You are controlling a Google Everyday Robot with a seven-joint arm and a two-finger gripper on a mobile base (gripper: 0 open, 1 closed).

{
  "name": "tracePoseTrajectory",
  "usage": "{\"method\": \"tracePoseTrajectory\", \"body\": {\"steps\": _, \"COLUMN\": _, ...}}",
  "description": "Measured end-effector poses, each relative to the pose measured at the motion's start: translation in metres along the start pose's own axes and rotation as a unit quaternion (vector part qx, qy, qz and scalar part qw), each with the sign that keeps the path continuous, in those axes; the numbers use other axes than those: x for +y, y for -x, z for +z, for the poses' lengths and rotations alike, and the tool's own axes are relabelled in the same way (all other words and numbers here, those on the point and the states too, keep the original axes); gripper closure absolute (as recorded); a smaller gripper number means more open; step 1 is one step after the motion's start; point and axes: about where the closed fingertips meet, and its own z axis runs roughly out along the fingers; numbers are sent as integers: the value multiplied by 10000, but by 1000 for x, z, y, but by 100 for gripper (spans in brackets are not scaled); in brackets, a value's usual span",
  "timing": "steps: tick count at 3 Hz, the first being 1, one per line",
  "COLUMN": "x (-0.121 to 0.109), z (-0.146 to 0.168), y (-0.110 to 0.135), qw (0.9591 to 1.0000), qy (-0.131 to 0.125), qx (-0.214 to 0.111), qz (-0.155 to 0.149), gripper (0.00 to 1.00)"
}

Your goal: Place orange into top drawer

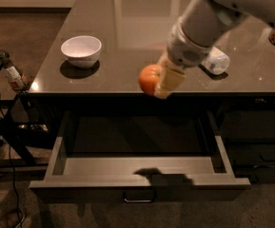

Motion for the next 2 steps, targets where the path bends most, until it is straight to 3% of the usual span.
{"method": "tracePoseTrajectory", "body": {"steps": 1, "x": 34, "z": 5, "y": -46, "qw": 9992, "qy": 156, "qx": 87, "qz": 366, "gripper": 100}}
{"method": "tracePoseTrajectory", "body": {"steps": 2, "x": 34, "z": 5, "y": -46, "qw": 9992, "qy": 156, "qx": 87, "qz": 366, "gripper": 100}}
